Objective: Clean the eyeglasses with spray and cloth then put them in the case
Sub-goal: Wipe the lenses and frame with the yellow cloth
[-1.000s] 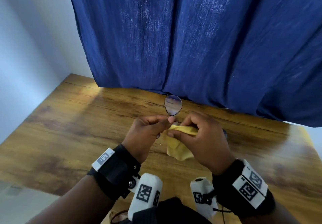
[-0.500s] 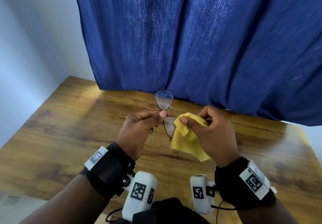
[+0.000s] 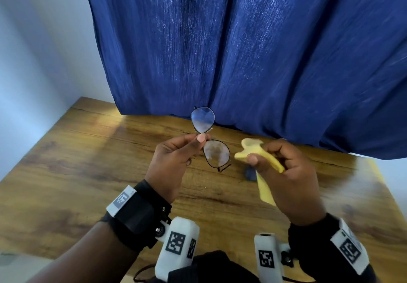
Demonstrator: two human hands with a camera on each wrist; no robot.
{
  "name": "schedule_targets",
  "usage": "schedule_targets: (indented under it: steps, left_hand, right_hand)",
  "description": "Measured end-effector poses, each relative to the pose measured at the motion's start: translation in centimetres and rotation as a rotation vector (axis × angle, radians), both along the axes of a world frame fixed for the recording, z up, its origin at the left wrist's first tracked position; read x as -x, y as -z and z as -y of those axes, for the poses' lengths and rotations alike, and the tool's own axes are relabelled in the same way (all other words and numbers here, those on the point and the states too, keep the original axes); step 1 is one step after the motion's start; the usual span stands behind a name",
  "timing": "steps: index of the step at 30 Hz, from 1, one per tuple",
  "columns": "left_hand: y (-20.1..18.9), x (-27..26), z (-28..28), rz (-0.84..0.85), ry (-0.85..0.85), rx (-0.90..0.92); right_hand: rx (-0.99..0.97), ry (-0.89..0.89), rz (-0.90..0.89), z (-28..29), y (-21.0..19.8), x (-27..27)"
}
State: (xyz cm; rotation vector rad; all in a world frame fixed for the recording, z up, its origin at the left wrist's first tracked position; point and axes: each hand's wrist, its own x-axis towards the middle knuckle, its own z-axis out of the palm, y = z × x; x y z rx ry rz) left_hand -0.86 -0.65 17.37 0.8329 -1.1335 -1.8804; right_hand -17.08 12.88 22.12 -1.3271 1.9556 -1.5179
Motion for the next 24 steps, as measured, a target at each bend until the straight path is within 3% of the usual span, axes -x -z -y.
schedule_targets:
  steps: [3,6,9,15,20,24]
  left_hand:
    - [0.0,0.7,-0.7,0.009,0.007,0.006]
    - [0.0,1.4,-1.4,0.013,0.003,0.002]
    - [0.1,1.7,-2.0,0.02,0.007,0.011]
    - [-0.2,2.0,-2.5,0.037,0.004,0.042]
    - [0.1,2.2,-2.8,0.054,-0.013,0.068]
    - [0.5,1.8,-2.9,0.046,0.001,0.077]
  right_hand:
    - [0.007,-0.281,-0.194,-0.2,-0.3,0.0]
    - [-0.018,-0.41,-0.382,0.1,0.7,0.4]
    - [-0.032,-0.354,-0.437,0.3,1.5,1.0]
    - [0.028,-0.057,-0.379,0.3,1.9,2.3]
    - [-0.016,-0.166,-0.354,-0.2,1.9,2.3]
    - [-0.033,-0.032,-0.307,-0.1,1.9,2.6]
